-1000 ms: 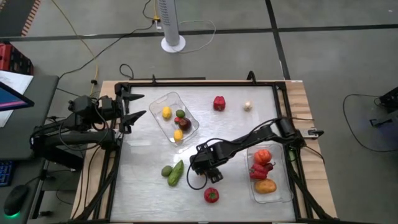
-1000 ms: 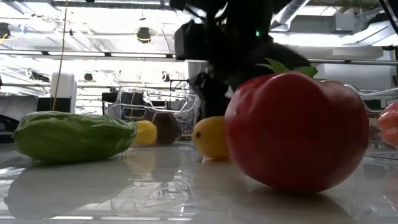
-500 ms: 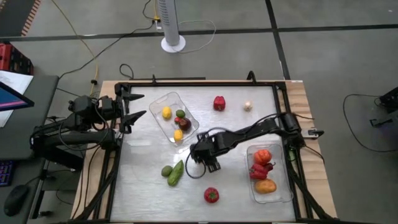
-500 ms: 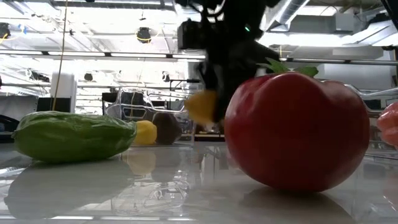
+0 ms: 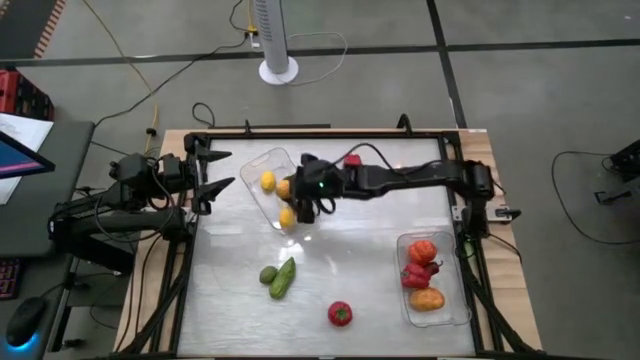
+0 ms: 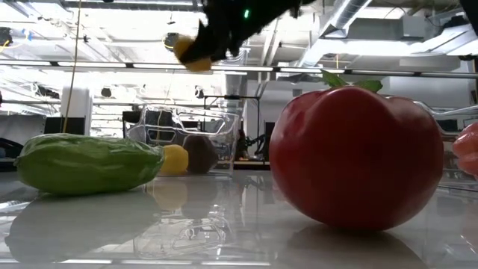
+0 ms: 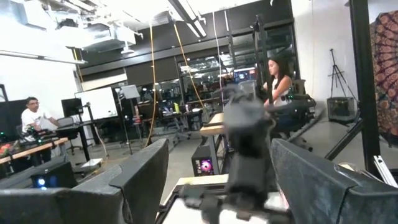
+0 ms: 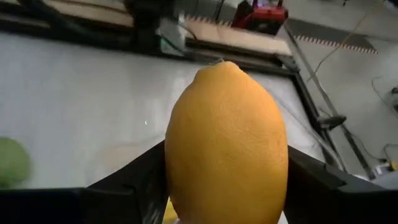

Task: Sort produce into baskets
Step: Put the yellow lemon into the top transparent bin, then put the green lime into the top transparent bin

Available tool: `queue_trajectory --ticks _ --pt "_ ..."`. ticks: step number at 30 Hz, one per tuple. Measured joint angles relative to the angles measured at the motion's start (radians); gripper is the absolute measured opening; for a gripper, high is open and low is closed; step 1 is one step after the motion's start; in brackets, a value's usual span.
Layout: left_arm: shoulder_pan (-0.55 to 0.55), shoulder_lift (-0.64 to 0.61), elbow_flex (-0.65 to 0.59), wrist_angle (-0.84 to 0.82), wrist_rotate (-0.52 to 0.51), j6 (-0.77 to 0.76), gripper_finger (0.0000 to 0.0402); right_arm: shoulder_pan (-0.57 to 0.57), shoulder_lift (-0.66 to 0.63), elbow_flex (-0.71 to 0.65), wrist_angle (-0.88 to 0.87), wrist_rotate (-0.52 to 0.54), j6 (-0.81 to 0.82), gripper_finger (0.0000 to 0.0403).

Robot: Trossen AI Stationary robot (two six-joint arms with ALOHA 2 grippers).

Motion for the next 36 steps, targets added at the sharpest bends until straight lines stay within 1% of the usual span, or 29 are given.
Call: queue_trajectory --ticks 3,5,8,10,11,14,16,18,19,21,22,23,24,26,27,29,32,34,36 --pt "0.000 0.000 0.000 -0.002 0.000 0.004 0.0270 -0.030 0.036 -0.002 -0.008 -0.077 0.011 0.0287" --pt "0.000 0.000 0.000 -0.003 0.000 0.009 0.0270 -0.037 0.040 -0.005 -0.036 -0.103 0.023 0.0303" --pt "0.000 0.000 0.000 -0.004 0.000 0.006 0.0270 -0.039 0.036 -0.002 -0.036 -0.106 0.030 0.0336" --pt "0.000 0.000 0.000 -0.013 0.000 -0.014 0.0270 -0.039 0.016 -0.002 -0.082 -0.105 0.031 0.0358" --pt "0.000 0.000 0.000 -0.027 0.000 -0.025 0.0270 -0.037 0.002 0.002 -0.140 -0.094 0.036 0.0367" --pt "0.000 0.014 0.000 -0.082 -0.023 -0.036 0.0270 -0.024 -0.055 0.005 -0.282 0.038 0.049 0.0376" --pt "-0.001 0.046 0.004 -0.105 -0.053 -0.036 0.0270 -0.012 -0.105 -0.045 -0.292 0.093 0.054 0.0371" --pt "-0.014 0.113 0.026 -0.126 -0.048 -0.037 0.0270 0.004 -0.159 -0.137 -0.237 0.129 0.049 0.0359" --pt "-0.031 0.156 0.043 -0.125 -0.024 -0.037 0.0270 0.010 -0.193 -0.193 -0.203 0.148 0.045 0.0351" --pt "-0.084 0.250 0.078 -0.127 0.030 -0.038 0.0270 0.021 -0.272 -0.306 -0.133 0.186 0.023 0.0335" --pt "-0.116 0.304 0.100 -0.128 0.030 -0.038 0.0270 0.020 -0.320 -0.359 -0.082 0.205 0.007 0.0327" --pt "-0.147 0.354 0.119 -0.127 0.006 -0.039 0.0270 0.016 -0.368 -0.404 -0.044 0.229 -0.006 0.0320" --pt "-0.183 0.402 0.133 -0.147 -0.039 -0.046 0.0270 0.011 -0.412 -0.443 -0.005 0.256 -0.027 0.0314" --pt "-0.252 0.498 0.164 -0.241 -0.150 -0.061 0.0270 0.001 -0.503 -0.501 0.067 0.286 -0.068 0.0305" --pt "-0.283 0.546 0.180 -0.290 -0.190 -0.074 0.0270 -0.004 -0.544 -0.523 0.098 0.296 -0.088 0.0302" --pt "-0.342 0.625 0.212 -0.409 -0.220 -0.139 0.0270 -0.013 -0.626 -0.545 0.150 0.296 -0.115 0.0300" --pt "-0.417 0.719 0.288 -0.559 -0.200 -0.288 0.0270 -0.023 -0.728 -0.558 0.196 0.291 -0.134 0.0300" --pt "-0.468 0.754 0.348 -0.655 -0.203 -0.391 0.0270 -0.030 -0.774 -0.558 0.205 0.289 -0.141 0.0300" --pt "-0.525 0.779 0.400 -0.693 -0.224 -0.457 0.0270 -0.030 -0.807 -0.559 0.203 0.282 -0.134 0.0300"
